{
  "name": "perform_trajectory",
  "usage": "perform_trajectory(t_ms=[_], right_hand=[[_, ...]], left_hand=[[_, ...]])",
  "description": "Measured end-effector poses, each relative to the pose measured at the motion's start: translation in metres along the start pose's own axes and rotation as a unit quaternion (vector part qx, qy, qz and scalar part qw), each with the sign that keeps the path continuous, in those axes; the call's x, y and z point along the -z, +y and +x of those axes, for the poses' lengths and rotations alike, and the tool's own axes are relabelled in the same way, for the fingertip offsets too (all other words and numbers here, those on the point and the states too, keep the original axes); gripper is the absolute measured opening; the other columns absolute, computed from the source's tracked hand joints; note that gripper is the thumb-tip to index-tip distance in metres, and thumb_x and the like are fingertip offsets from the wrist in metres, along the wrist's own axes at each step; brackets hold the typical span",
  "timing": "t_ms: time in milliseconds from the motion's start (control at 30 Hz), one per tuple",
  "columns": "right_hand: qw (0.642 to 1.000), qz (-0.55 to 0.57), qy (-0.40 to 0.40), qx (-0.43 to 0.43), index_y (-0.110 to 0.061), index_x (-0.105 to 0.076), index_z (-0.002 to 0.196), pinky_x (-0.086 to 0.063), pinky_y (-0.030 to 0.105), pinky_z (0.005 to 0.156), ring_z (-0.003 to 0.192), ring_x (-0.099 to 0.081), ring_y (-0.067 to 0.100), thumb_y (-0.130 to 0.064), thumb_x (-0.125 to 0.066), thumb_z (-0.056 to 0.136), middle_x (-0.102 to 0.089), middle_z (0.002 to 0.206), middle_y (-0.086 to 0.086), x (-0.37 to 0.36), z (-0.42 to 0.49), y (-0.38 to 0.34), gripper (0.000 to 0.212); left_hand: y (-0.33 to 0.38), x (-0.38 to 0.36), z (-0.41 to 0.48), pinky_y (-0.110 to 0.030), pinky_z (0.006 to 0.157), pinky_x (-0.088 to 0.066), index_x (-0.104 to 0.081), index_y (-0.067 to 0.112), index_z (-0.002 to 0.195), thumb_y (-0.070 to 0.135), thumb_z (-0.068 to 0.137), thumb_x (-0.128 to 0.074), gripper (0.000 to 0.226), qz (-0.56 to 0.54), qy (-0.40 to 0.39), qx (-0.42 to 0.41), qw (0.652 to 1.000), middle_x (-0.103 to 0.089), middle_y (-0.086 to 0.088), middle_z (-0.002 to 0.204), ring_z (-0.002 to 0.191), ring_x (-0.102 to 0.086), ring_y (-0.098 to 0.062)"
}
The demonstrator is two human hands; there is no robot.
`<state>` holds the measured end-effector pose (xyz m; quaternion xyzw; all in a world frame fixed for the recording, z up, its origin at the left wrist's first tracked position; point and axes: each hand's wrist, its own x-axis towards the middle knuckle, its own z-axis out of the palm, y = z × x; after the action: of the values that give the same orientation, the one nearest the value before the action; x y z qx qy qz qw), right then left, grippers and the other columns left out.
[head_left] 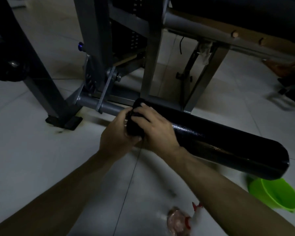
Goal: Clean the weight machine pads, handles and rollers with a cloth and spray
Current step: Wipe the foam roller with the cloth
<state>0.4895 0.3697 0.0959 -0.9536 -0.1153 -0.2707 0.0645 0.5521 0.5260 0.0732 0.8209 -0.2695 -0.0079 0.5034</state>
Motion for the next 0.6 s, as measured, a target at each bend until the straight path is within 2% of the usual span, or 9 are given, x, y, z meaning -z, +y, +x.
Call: perform_trajectory(t_ms=[100,167,233,267,333,400,467,500,600], right_hand=[[0.999,-0.044,-0.001,-0.009,-0.009,-0.072,0.121,-0.048,0.046,0.109,0.139,-0.053,0.03,-0.009,-0.062,0.099,-0.062,0.138,0.011,0.034,-0.045,0.033,0.025],[0.995,-0.056,0.036,-0.076,-0.011,-0.073,0.121,-0.053,0.042,0.102,0.135,-0.056,0.026,0.0,-0.057,0.095,-0.062,0.138,0.007,0.049,-0.066,0.045,0.032],[0.986,-0.05,0.065,-0.142,-0.011,-0.073,0.122,-0.057,0.043,0.095,0.131,-0.059,0.028,0.012,-0.061,0.076,-0.061,0.139,0.007,0.045,-0.063,0.037,0.053],[0.986,-0.04,0.071,-0.148,-0.009,-0.072,0.123,-0.057,0.044,0.096,0.131,-0.059,0.03,0.01,-0.06,0.072,-0.061,0.139,0.01,0.037,-0.053,0.027,0.055],[0.993,-0.002,0.06,-0.101,-0.008,-0.071,0.124,-0.053,0.044,0.103,0.134,-0.057,0.033,-0.003,-0.059,0.081,-0.061,0.139,0.013,0.012,-0.022,-0.001,0.045],[0.997,0.031,0.039,-0.058,-0.009,-0.072,0.122,-0.049,0.044,0.11,0.135,-0.056,0.033,-0.012,-0.065,0.087,-0.062,0.139,0.012,-0.01,0.01,-0.026,0.036],[0.999,0.027,0.032,-0.035,-0.009,-0.073,0.118,-0.046,0.048,0.113,0.134,-0.056,0.034,-0.009,-0.076,0.085,-0.064,0.136,0.012,-0.019,0.023,-0.029,0.033],[0.999,0.013,0.022,-0.026,-0.009,-0.073,0.119,-0.044,0.048,0.114,0.135,-0.055,0.034,-0.008,-0.078,0.085,-0.064,0.137,0.012,-0.017,0.019,-0.022,0.034],[0.999,-0.038,-0.005,-0.02,-0.008,-0.07,0.126,-0.043,0.046,0.115,0.14,-0.051,0.032,-0.005,-0.07,0.089,-0.061,0.141,0.013,0.013,-0.02,0.012,0.036]], left_hand=[[-0.004,0.002,0.003,-0.001,0.079,-0.043,-0.046,0.027,0.145,0.019,0.07,-0.087,0.086,0.004,0.0,-0.004,1.0,-0.057,0.01,0.136,0.111,-0.052,0.002],[-0.005,0.002,0.006,-0.001,0.076,-0.043,-0.045,0.026,0.145,0.018,0.071,-0.088,0.086,-0.006,-0.006,-0.003,1.0,-0.056,0.011,0.136,0.112,-0.054,-0.001],[-0.005,0.003,0.007,-0.007,0.075,-0.046,-0.044,0.028,0.144,0.017,0.071,-0.088,0.086,-0.011,-0.014,-0.005,1.0,-0.055,0.014,0.133,0.106,-0.059,-0.001],[-0.004,0.004,0.008,-0.009,0.075,-0.047,-0.044,0.029,0.143,0.018,0.071,-0.088,0.085,-0.014,-0.02,-0.007,1.0,-0.055,0.016,0.131,0.104,-0.059,0.003],[-0.002,0.007,0.013,-0.012,0.079,-0.049,-0.047,0.028,0.14,0.022,0.075,-0.085,0.076,-0.025,-0.033,-0.012,0.999,-0.055,0.016,0.128,0.104,-0.058,0.008],[-0.001,0.011,0.016,-0.028,0.09,-0.056,-0.052,0.022,0.137,0.032,0.084,-0.073,0.057,-0.039,-0.03,-0.027,0.998,-0.061,0.009,0.127,0.111,-0.062,-0.002],[-0.003,0.012,0.019,-0.042,0.097,-0.055,-0.055,0.02,0.135,0.034,0.083,-0.066,0.056,-0.043,-0.03,-0.028,0.998,-0.064,0.004,0.127,0.116,-0.063,-0.01],[-0.003,0.012,0.02,-0.04,0.096,-0.056,-0.054,0.021,0.136,0.033,0.079,-0.07,0.061,-0.043,-0.035,-0.019,0.998,-0.063,0.004,0.128,0.115,-0.063,-0.009],[-0.001,0.009,0.015,-0.016,0.089,-0.052,-0.05,0.024,0.141,0.022,0.074,-0.085,0.076,-0.002,-0.038,0.005,0.999,-0.055,0.009,0.138,0.11,-0.059,0.0]])
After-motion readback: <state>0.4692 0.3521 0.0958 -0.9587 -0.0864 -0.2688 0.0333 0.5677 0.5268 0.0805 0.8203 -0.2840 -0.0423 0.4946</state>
